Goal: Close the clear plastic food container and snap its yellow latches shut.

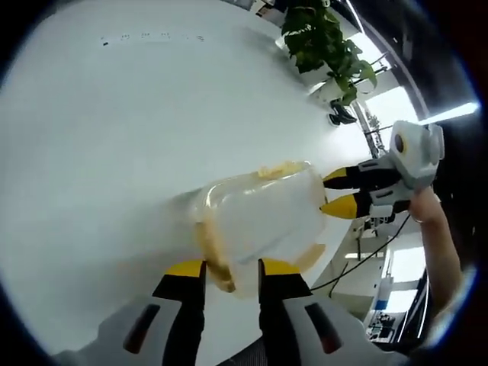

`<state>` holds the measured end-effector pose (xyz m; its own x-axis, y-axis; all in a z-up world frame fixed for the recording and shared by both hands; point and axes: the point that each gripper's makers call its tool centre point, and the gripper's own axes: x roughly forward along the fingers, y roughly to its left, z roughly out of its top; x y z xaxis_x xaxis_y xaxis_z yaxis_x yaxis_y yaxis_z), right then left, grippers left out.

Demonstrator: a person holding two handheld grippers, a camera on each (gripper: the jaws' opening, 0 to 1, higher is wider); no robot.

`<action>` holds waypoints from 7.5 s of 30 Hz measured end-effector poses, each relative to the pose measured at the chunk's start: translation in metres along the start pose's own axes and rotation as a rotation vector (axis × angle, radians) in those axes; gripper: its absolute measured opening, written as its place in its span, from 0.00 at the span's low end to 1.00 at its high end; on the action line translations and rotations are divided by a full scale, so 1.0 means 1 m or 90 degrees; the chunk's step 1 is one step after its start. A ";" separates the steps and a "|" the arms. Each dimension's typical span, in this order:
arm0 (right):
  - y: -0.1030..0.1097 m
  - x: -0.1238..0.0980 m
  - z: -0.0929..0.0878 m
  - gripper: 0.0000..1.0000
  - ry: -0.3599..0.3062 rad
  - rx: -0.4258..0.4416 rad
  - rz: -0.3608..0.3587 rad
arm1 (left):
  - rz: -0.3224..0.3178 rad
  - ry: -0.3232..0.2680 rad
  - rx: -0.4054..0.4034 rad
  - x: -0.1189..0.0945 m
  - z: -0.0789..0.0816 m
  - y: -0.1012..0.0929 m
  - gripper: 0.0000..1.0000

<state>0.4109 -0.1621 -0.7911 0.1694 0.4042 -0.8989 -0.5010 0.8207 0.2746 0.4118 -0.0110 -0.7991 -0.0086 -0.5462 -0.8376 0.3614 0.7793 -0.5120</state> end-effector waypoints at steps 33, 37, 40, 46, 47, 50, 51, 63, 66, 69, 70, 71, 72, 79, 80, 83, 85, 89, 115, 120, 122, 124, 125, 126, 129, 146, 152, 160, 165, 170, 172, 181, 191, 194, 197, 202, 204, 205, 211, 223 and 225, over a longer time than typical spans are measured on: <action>0.002 0.011 -0.004 0.25 -0.006 0.127 0.062 | -0.023 0.018 -0.051 0.006 -0.006 -0.008 0.22; 0.004 0.009 -0.002 0.25 -0.006 0.121 0.044 | -0.019 0.015 -0.038 0.005 0.000 -0.006 0.21; 0.002 0.010 0.000 0.25 -0.013 0.127 0.049 | -0.019 0.014 -0.030 0.004 0.000 -0.001 0.22; 0.009 0.009 0.004 0.24 0.002 0.110 0.033 | -0.020 0.032 -0.038 0.002 -0.012 -0.005 0.22; 0.010 0.009 0.003 0.24 0.005 0.109 0.030 | -0.017 0.030 -0.036 0.001 -0.019 -0.010 0.22; 0.011 0.009 0.004 0.24 0.011 0.104 0.021 | -0.026 0.049 -0.048 -0.001 -0.012 -0.002 0.23; 0.012 0.010 0.003 0.24 0.010 0.105 0.020 | -0.027 0.052 -0.052 -0.002 -0.016 -0.003 0.23; 0.014 0.009 0.001 0.25 0.008 0.112 0.020 | -0.028 0.042 -0.044 -0.006 -0.023 -0.005 0.24; 0.015 0.009 0.001 0.26 -0.010 0.105 0.027 | -0.019 0.034 -0.032 -0.007 -0.023 -0.008 0.25; 0.018 0.009 -0.001 0.28 -0.028 0.075 0.032 | -0.012 0.033 -0.011 -0.009 -0.025 -0.008 0.26; 0.020 0.009 -0.001 0.28 -0.029 0.059 0.034 | -0.008 0.033 -0.005 -0.010 -0.024 -0.008 0.26; 0.020 0.009 -0.002 0.29 -0.031 0.054 0.033 | 0.001 0.029 0.014 -0.010 -0.022 -0.006 0.26; 0.020 0.010 -0.001 0.30 -0.035 0.048 0.033 | 0.004 0.029 0.019 -0.008 -0.021 -0.004 0.26; 0.018 0.008 -0.002 0.32 -0.043 0.024 0.027 | 0.012 0.016 0.059 -0.009 -0.012 -0.004 0.36; 0.018 0.007 0.000 0.33 -0.048 0.018 0.027 | 0.016 0.016 0.065 -0.010 -0.012 -0.003 0.36; 0.015 0.004 0.003 0.34 -0.052 0.003 0.021 | 0.032 0.012 0.086 -0.011 -0.010 0.002 0.39; 0.014 0.001 0.006 0.35 -0.055 -0.008 0.016 | 0.037 0.015 0.097 -0.012 -0.009 0.004 0.39; 0.017 -0.007 0.015 0.38 -0.066 -0.035 0.015 | 0.030 0.016 0.110 -0.016 -0.009 0.002 0.39; 0.045 -0.014 0.029 0.45 -0.078 -0.268 0.037 | 0.044 0.005 0.394 -0.027 -0.002 -0.027 0.56; 0.049 -0.013 0.028 0.44 -0.070 -0.283 0.055 | 0.050 0.006 0.453 -0.024 0.000 -0.035 0.56; 0.051 -0.013 0.029 0.43 -0.068 -0.278 0.061 | 0.047 0.004 0.471 -0.024 0.002 -0.038 0.55; 0.055 -0.013 0.031 0.42 -0.072 -0.295 0.067 | 0.058 0.007 0.493 -0.023 0.005 -0.038 0.55; 0.056 -0.013 0.031 0.42 -0.072 -0.299 0.067 | 0.056 0.005 0.522 -0.022 0.007 -0.040 0.54; 0.056 -0.012 0.031 0.41 -0.069 -0.302 0.065 | 0.055 0.003 0.533 -0.021 0.007 -0.042 0.53; 0.056 -0.010 0.033 0.40 -0.066 -0.319 0.059 | 0.067 0.001 0.590 -0.020 0.011 -0.045 0.52; 0.066 -0.005 0.032 0.34 -0.047 -0.382 0.084 | 0.042 0.003 0.695 -0.011 0.009 -0.061 0.45; 0.067 0.000 0.031 0.34 -0.039 -0.398 0.085 | 0.045 -0.001 0.714 -0.006 0.012 -0.065 0.44; 0.072 0.009 0.028 0.34 -0.026 -0.428 0.090 | 0.049 0.009 0.721 0.001 0.012 -0.065 0.42; 0.076 0.011 0.030 0.34 -0.031 -0.438 0.095 | 0.047 0.010 0.723 0.004 0.011 -0.066 0.42; 0.076 0.014 0.032 0.34 -0.030 -0.449 0.087 | 0.050 0.017 0.726 0.008 0.011 -0.064 0.42; 0.077 0.014 0.032 0.34 -0.030 -0.451 0.089 | 0.048 0.019 0.722 0.008 0.010 -0.064 0.42; 0.075 0.018 0.034 0.34 -0.024 -0.471 0.080 | 0.049 0.030 0.726 0.013 0.006 -0.062 0.42; 0.072 0.021 0.037 0.33 -0.022 -0.476 0.072 | 0.051 0.041 0.733 0.016 0.004 -0.060 0.42; 0.072 0.022 0.039 0.35 -0.027 -0.473 0.073 | 0.050 0.040 0.735 0.016 0.004 -0.061 0.43; 0.071 0.023 0.040 0.37 -0.029 -0.477 0.072 | 0.050 0.041 0.735 0.017 0.004 -0.061 0.43; 0.070 0.025 0.045 0.45 -0.044 -0.479 0.073 | 0.047 0.048 0.759 0.017 0.001 -0.061 0.47; 0.069 0.026 0.044 0.48 -0.040 -0.487 0.074 | 0.058 0.054 0.781 0.018 -0.001 -0.061 0.50; 0.069 0.026 0.043 0.50 -0.036 -0.490 0.074 | 0.061 0.053 0.781 0.019 -0.001 -0.062 0.50; 0.069 0.027 0.049 0.53 -0.048 -0.483 0.085 | 0.070 0.056 0.777 0.018 -0.001 -0.061 0.50; 0.068 0.033 0.044 0.55 -0.027 -0.470 0.117 | 0.077 0.051 0.762 0.018 -0.001 -0.061 0.51; 0.069 0.033 0.043 0.55 -0.020 -0.479 0.124 | 0.077 0.049 0.762 0.019 -0.002 -0.062 0.52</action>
<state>0.4179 -0.0746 -0.7873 0.0376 0.5331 -0.8452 -0.9635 0.2437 0.1108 0.3871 -0.0690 -0.7835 0.0434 -0.4375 -0.8982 0.9990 0.0230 0.0370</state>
